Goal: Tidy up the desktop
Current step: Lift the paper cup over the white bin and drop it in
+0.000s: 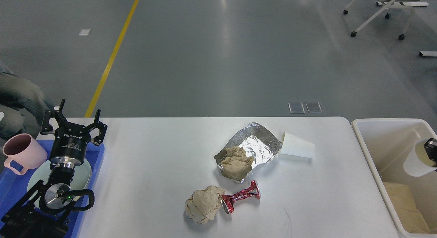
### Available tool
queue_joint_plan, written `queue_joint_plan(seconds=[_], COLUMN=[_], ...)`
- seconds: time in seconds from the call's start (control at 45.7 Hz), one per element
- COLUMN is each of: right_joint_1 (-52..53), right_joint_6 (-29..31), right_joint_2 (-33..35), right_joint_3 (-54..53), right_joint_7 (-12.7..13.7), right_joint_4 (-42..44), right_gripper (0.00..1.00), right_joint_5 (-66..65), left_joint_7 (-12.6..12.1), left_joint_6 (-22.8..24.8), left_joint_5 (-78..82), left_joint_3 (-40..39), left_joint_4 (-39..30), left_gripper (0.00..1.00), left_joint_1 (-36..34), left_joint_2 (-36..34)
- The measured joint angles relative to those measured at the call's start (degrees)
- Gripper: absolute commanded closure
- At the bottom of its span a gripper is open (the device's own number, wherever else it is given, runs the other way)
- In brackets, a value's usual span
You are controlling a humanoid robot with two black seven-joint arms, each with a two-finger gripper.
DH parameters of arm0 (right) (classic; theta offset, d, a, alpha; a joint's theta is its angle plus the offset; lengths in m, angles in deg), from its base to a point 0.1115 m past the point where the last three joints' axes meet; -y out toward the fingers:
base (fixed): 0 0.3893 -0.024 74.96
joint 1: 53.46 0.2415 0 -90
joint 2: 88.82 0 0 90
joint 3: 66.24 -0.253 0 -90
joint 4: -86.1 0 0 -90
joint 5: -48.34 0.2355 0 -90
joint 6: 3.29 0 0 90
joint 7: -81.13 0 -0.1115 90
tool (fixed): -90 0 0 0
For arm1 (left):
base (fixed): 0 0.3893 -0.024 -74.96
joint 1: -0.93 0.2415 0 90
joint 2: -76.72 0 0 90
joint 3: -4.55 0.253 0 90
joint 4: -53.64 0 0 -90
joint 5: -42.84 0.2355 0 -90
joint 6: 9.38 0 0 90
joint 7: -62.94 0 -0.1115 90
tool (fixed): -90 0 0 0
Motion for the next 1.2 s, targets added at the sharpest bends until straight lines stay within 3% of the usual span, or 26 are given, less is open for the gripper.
queue_joint_plan(seconds=[0.175,0.416,0.656,0.875,0.897,0.941,0.963,0.984,1.006,1.203], right_joint_1=[-20.24,-43.01,-50.73,-52.16,-52.18,-52.20,-52.20,-52.21,-52.21,-52.21], right_joint_6=[-1.17,-14.49,-23.09,-24.68,-24.70,-24.85,-24.99,-25.56,-25.86,-30.02], right_joint_2=[-1.41,-9.99,-15.87,-17.18,-17.19,-17.22,-17.22,-17.22,-17.22,-17.45], right_joint_3=[-12.67,-23.85,-24.80,-26.16,-26.20,-26.25,-26.27,-26.28,-26.28,-26.15], right_joint_7=[0.07,0.14,0.08,0.08,0.08,0.08,0.08,0.08,0.08,-0.06], right_joint_4=[17.59,36.60,39.98,40.00,40.00,40.00,40.00,40.00,40.00,39.39], right_gripper=[1.00,1.00,1.00,1.00,0.93,0.62,0.27,0.08,0.00,0.00], right_joint_5=[0.47,0.48,0.48,0.54,0.54,0.51,0.48,0.42,0.41,-0.18], left_joint_7=[0.00,0.00,0.00,0.00,0.00,0.00,0.00,0.00,0.00,0.00], left_joint_6=[0.00,0.00,0.00,0.00,0.00,0.00,0.00,0.00,0.00,0.00], left_joint_5=[-0.01,0.00,0.00,-0.01,-0.01,-0.01,0.00,-0.01,0.00,0.00], left_joint_3=[0.00,0.00,0.00,0.00,0.00,0.00,0.00,0.00,0.00,0.00], left_joint_4=[0.00,0.00,0.00,0.00,0.00,0.00,0.00,0.00,0.00,0.00], left_gripper=[0.04,0.04,0.04,0.04,0.04,0.04,0.04,0.04,0.04,0.04], left_joint_1=[0.01,0.01,0.01,-0.03,-0.04,-0.04,-0.04,-0.04,-0.04,-0.04], left_joint_2=[0.00,0.00,0.00,0.00,0.00,0.00,0.00,0.01,0.01,0.01])
